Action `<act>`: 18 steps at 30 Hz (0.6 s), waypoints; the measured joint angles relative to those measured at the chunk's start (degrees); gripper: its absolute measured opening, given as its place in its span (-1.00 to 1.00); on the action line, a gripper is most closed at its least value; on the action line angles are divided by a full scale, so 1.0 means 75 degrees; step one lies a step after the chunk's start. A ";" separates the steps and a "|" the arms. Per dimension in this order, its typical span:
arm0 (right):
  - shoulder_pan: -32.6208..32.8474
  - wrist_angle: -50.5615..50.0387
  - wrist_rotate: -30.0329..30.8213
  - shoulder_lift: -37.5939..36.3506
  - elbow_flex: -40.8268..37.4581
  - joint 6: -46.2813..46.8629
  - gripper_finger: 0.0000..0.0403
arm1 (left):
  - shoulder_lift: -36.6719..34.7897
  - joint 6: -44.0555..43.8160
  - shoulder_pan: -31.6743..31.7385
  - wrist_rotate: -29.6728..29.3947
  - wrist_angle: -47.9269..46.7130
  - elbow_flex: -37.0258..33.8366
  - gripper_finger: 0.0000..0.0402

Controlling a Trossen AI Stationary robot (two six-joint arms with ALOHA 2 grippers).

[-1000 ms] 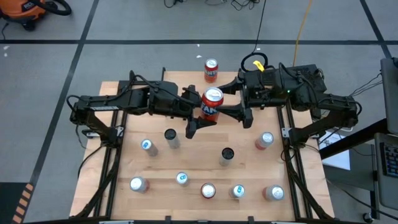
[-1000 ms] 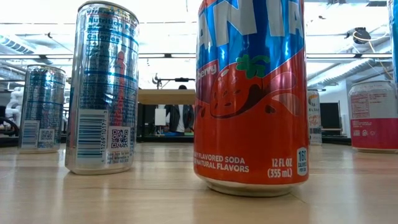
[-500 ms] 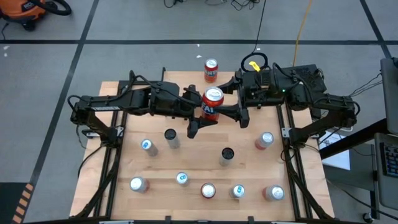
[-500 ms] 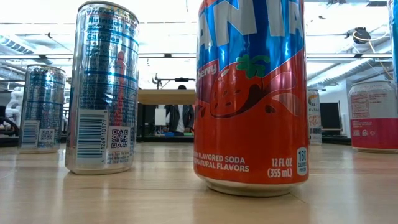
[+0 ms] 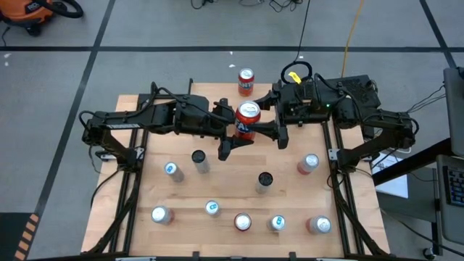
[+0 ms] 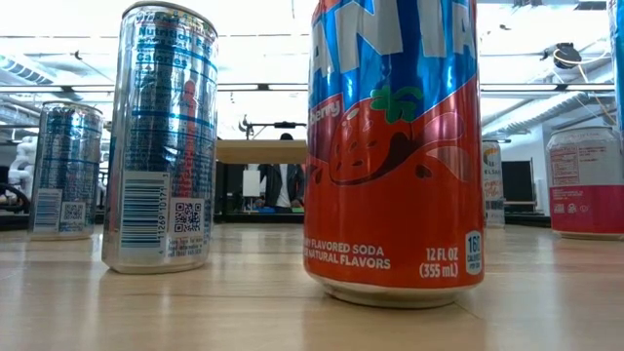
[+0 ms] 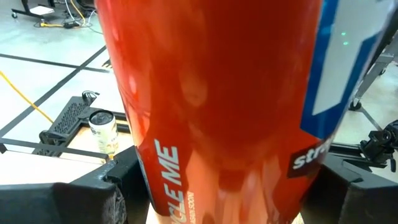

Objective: Place canned beverage on shelf
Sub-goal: Put the top orange soda can aligned with the other orange soda can on the shelf

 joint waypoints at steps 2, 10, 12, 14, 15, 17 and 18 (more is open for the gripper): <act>-0.0031 0.0001 0.0000 0.0000 0.0000 0.0001 0.41 | 0.0000 -0.0001 0.0001 0.0000 -0.0002 0.0000 0.44; -0.0046 -0.0033 -0.0033 0.0014 -0.0002 0.0041 0.36 | 0.0000 -0.0263 -0.0008 -0.0164 -0.0176 0.0000 0.52; -0.0046 -0.0057 -0.0022 0.0029 -0.0011 -0.0040 0.36 | 0.0000 -0.0294 -0.0038 -0.0338 -0.0251 0.0000 0.61; -0.0051 -0.0121 0.0058 0.0032 -0.0015 -0.0098 0.36 | 0.0000 -0.0360 -0.0087 -0.0604 -0.0198 0.0000 0.74; -0.0052 -0.0136 0.0040 0.0032 -0.0017 -0.0142 0.36 | -0.0002 -0.0382 -0.0096 -0.0636 -0.0112 0.0002 0.81; -0.0082 -0.0127 0.0008 0.0032 -0.0017 -0.0199 0.36 | -0.0019 -0.0388 -0.0108 -0.0655 -0.0022 0.0015 0.92; -0.0095 -0.0122 -0.0057 0.0032 -0.0015 -0.0213 0.35 | -0.0020 -0.0395 -0.0108 -0.0643 -0.0013 0.0015 0.95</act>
